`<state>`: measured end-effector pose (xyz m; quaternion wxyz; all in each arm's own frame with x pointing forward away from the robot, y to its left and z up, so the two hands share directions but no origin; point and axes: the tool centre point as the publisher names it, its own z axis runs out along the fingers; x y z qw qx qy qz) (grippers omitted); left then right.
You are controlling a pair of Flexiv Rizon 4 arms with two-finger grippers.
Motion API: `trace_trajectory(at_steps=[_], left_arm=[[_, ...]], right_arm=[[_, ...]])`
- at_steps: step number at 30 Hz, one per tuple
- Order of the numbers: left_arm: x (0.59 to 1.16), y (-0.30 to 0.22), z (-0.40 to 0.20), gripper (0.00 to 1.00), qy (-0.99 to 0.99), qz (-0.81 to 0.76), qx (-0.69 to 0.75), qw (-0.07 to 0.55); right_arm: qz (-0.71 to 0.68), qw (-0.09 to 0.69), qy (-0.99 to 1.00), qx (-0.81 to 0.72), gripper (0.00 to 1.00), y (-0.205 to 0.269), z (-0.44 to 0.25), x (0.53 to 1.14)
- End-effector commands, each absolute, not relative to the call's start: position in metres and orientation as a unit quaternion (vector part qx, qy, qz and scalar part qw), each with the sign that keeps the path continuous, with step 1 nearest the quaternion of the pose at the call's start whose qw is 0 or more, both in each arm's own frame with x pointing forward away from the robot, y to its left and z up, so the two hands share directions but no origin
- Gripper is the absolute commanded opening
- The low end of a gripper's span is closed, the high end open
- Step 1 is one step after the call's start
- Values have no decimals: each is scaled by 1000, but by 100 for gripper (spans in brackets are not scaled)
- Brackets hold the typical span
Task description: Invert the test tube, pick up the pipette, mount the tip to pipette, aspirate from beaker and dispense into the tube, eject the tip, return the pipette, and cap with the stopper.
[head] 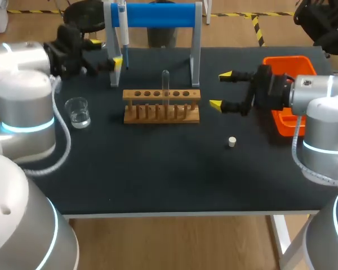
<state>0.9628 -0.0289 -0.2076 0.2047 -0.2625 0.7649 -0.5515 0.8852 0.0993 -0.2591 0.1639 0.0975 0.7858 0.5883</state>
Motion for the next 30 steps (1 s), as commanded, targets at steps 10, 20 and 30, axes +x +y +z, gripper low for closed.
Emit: trace_trajectory(at_steps=[10, 20, 30], left_arm=[[879, -50, -240, 100, 750, -598, -191, 207], [866, -55, -256, 100, 745, -606, -193, 201], [865, -55, -256, 100, 749, -597, -198, 205]], right_arm=[[588, 166, 786, 99, 100, 100, -259, 884], [588, 166, 786, 99, 100, 100, -259, 884], [588, 166, 786, 99, 100, 100, -259, 884]])
